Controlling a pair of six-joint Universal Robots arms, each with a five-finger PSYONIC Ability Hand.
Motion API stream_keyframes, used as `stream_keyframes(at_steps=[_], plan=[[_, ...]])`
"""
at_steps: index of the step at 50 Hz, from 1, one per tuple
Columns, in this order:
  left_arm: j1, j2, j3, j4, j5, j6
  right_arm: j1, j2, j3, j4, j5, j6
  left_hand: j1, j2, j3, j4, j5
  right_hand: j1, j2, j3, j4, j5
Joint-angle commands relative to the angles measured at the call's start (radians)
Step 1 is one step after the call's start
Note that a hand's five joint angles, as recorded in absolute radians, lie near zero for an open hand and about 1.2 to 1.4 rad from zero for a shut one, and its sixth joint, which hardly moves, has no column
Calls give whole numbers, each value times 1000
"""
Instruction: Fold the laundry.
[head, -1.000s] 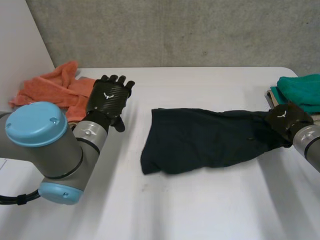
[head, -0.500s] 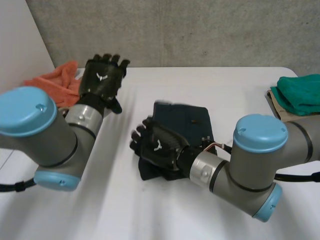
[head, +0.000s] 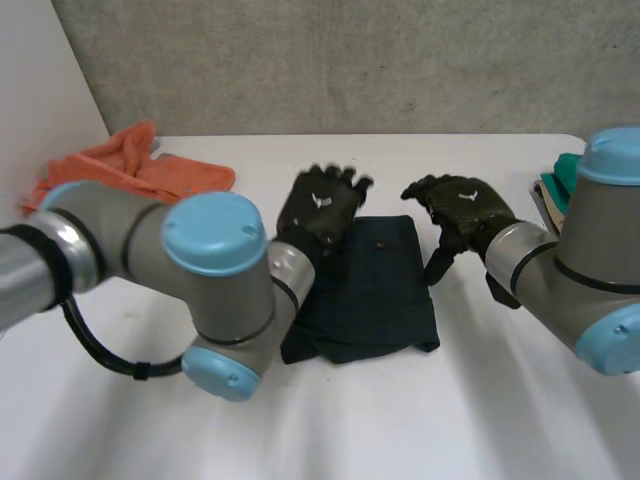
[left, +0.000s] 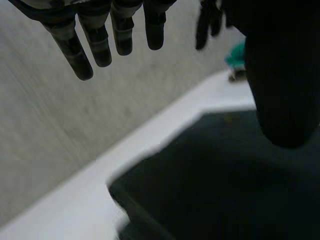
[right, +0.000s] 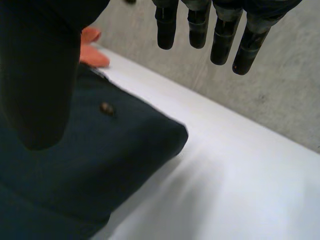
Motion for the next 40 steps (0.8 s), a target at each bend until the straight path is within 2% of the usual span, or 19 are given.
stream_keyframes(at_steps=[1, 6, 13, 18, 22, 26, 33, 40], plan=[[3, -90, 19, -81, -113, 84, 14, 134, -67, 9, -22, -27, 6, -7, -14, -7, -27, -27, -43, -39, -57, -67], [0, -122, 19, -127, -130, 211, 21, 222, -124, 28, -21, -62, 9, -4, -11, -4, -24, -27, -43, -39, -57, -67], [3, -130, 21, -128, -127, 244, 41, 334, -197, 42, 13, -175, 6, -7, -14, -7, -27, -27, -43, -39, -57, -67], [3, -125, 50, -130, -119, 245, 50, 316, -220, 46, 34, -217, 3, -10, -16, -10, -30, -27, -43, -39, -57, -67], [2, -107, 53, -136, -95, 244, 53, 248, -213, 48, 36, -214, 3, -10, -16, -10, -30, -27, -43, -39, -57, -67], [9, -24, 38, -136, -37, 231, 50, 149, -170, 39, 37, -206, 3, -10, -16, -10, -30, -27, -43, -39, -57, -67], [88, 223, -47, -139, 118, 89, 41, -17, -30, 19, 36, -201, 3, -10, -16, -10, -30, -27, -43, -39, -57, -67], [166, 430, -172, -141, 423, -49, 62, -91, 212, -101, 31, -206, 6, -7, -14, -7, -27, -27, -43, -39, -57, -67]])
